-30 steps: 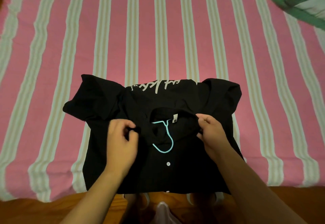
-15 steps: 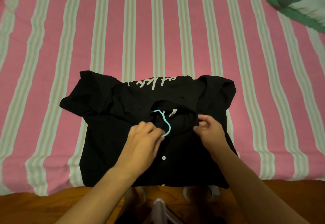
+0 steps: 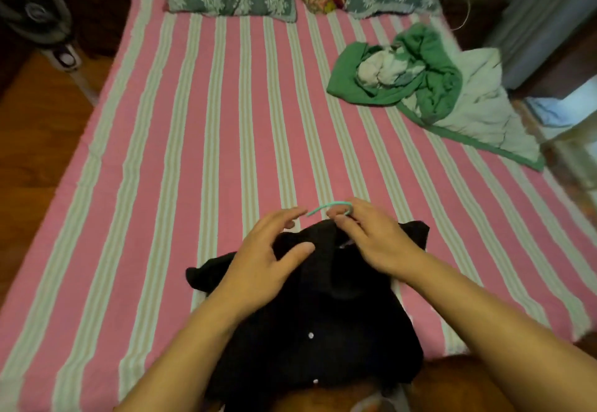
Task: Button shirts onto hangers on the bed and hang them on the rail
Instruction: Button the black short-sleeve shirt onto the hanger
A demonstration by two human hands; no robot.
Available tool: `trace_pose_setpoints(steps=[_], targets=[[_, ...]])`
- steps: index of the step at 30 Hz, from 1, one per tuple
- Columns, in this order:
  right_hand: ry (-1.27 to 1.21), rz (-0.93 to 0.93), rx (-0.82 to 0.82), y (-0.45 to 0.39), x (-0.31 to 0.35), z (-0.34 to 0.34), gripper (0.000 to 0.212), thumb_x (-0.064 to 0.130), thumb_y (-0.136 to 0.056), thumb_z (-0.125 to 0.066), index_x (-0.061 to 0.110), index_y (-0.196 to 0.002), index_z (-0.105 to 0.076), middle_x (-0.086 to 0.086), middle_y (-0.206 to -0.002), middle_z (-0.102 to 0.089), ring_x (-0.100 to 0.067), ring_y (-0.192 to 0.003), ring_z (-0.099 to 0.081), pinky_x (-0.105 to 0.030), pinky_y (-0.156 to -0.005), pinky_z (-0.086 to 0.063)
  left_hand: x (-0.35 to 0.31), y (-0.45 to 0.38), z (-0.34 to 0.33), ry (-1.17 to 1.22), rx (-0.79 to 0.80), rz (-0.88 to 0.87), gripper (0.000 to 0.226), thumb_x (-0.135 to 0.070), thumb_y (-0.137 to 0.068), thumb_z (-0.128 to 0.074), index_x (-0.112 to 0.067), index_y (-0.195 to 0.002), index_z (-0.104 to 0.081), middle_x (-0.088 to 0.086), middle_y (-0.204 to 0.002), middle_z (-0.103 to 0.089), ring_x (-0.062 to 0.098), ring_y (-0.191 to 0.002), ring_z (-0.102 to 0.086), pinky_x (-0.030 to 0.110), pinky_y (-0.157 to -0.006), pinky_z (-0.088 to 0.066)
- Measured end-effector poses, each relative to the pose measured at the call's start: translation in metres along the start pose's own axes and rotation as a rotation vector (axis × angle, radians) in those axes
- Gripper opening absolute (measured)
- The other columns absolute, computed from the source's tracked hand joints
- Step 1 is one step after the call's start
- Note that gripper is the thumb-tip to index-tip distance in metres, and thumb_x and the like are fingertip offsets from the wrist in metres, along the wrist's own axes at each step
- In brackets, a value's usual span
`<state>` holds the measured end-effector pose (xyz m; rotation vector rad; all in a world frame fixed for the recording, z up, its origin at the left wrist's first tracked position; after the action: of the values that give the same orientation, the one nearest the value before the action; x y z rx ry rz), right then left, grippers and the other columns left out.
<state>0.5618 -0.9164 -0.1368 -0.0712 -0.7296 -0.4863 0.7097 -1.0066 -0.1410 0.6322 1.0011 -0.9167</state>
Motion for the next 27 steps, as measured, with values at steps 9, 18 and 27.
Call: trace_pose_setpoints(steps=[9,18,27], targets=[[0.003,0.115,-0.245,-0.004,0.148,0.193,0.017,0.025,-0.107,-0.044,0.013,-0.098,-0.052,-0.002,-0.082,-0.059,-0.017,-0.079,-0.053,-0.034,-0.069,-0.035,-0.058,0.023,0.128,-0.185,0.407,0.259,0.021,-0.032,-0.097,-0.069,-0.031,-0.118,-0.068,-0.012,-0.111,-0.075,0.008,-0.102,-0.072,0.036,-0.091,-0.059],[0.036,0.210,-0.278,-0.044,0.193,0.278,0.029,0.030,-0.106,-0.036,0.008,-0.096,-0.051,-0.013,-0.099,-0.060,-0.032,-0.095,-0.054,-0.046,-0.084,-0.040,-0.147,0.105,0.277,-0.514,-0.604,0.272,0.016,-0.016,-0.094,-0.069,-0.028,-0.090,-0.060,-0.001,-0.079,-0.065,0.021,-0.068,-0.062,0.038,-0.057,-0.049],[-0.141,0.482,0.005,-0.037,0.313,0.206,0.032,0.026,-0.108,-0.034,0.003,-0.100,-0.054,-0.007,-0.098,-0.060,-0.019,-0.097,-0.057,-0.028,-0.078,-0.039,-0.197,0.187,0.247,-1.026,-0.490,0.726,0.058,-0.045,-0.095,-0.059,-0.035,-0.148,-0.036,0.004,-0.148,-0.042,0.030,-0.137,-0.038,0.047,-0.112,-0.036]])
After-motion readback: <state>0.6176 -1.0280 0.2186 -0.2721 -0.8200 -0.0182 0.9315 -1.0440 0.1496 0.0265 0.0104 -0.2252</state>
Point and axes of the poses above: each hand's wrist, its own y-axis away from the middle knuckle, its own z-axis out of the back of the hand, x = y × z, the point moved 10 cm from there along -y, towards the middle knuckle
